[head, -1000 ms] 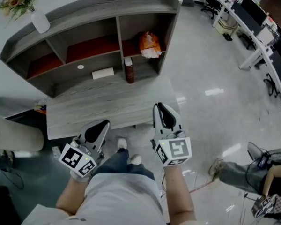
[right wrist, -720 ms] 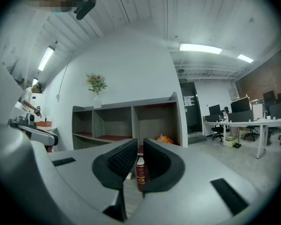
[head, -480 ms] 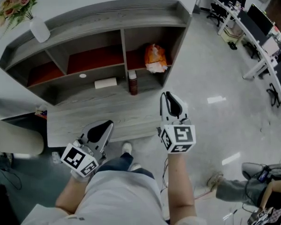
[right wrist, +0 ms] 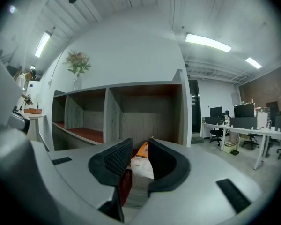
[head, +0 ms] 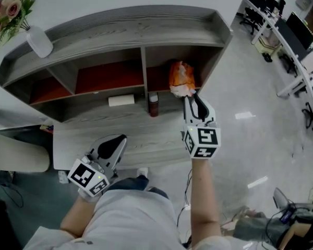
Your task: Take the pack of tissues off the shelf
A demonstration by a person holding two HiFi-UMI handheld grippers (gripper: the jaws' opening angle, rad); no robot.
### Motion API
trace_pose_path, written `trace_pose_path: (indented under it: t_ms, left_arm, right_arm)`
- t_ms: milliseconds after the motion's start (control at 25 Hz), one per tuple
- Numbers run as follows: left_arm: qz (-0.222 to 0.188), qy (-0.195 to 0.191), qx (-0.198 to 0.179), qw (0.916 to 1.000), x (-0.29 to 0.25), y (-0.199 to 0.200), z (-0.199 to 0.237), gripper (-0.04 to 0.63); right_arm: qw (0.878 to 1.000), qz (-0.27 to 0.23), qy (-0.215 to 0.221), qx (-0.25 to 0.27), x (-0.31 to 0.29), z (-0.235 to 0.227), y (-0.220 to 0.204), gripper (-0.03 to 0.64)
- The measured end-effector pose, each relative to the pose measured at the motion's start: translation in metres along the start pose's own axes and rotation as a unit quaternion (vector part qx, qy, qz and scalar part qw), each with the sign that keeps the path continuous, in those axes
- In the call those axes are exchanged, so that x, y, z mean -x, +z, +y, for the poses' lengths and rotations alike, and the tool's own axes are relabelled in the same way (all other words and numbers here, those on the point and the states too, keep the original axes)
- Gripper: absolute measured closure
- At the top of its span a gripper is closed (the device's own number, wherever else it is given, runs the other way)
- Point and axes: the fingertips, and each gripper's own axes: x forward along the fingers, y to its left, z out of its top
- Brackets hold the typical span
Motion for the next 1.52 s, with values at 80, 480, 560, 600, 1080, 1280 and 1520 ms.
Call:
trace_pose_path:
  t_ms: [80,480,560,600,1080,1280,1520]
  left_arm:
    - [0.006,0.001,0.001,1.0,-0.007,-0.001,0.009,0.574]
    - [0.034,0.03,0.013,0.9989,-0.017,-0.019,0.046,0.574]
    - [0.037,0.036,0.015,0.9985,-0.016,-0.022,0.051,0.574]
    - [0.038,0.039,0.016,0.9984,-0.015,-0.023,0.053,0.574]
    - [0.035,0.044,0.019,0.9982,-0.006,-0.024,0.055,0.574]
    - [0.03,0.05,0.018,0.9982,0.006,-0.021,0.053,0.574]
    - [0.021,0.053,0.017,0.9982,0.023,-0.018,0.042,0.574]
  right_arm:
    - [1.0,0.013,-0.001,0.004,-0.019,-0.006,-0.008,0.506]
    - [0.997,0.073,-0.017,0.028,-0.086,-0.032,-0.048,0.425]
    - [0.996,0.08,-0.017,0.028,-0.094,-0.035,-0.054,0.425]
    - [0.996,0.084,-0.016,0.03,-0.097,-0.036,-0.056,0.425]
    - [0.994,0.104,-0.029,0.031,-0.102,-0.034,-0.065,0.589]
    - [0.995,0.09,-0.026,0.033,-0.091,-0.026,-0.053,0.595]
    - [0.996,0.077,-0.011,0.035,-0.066,-0.007,-0.035,0.597]
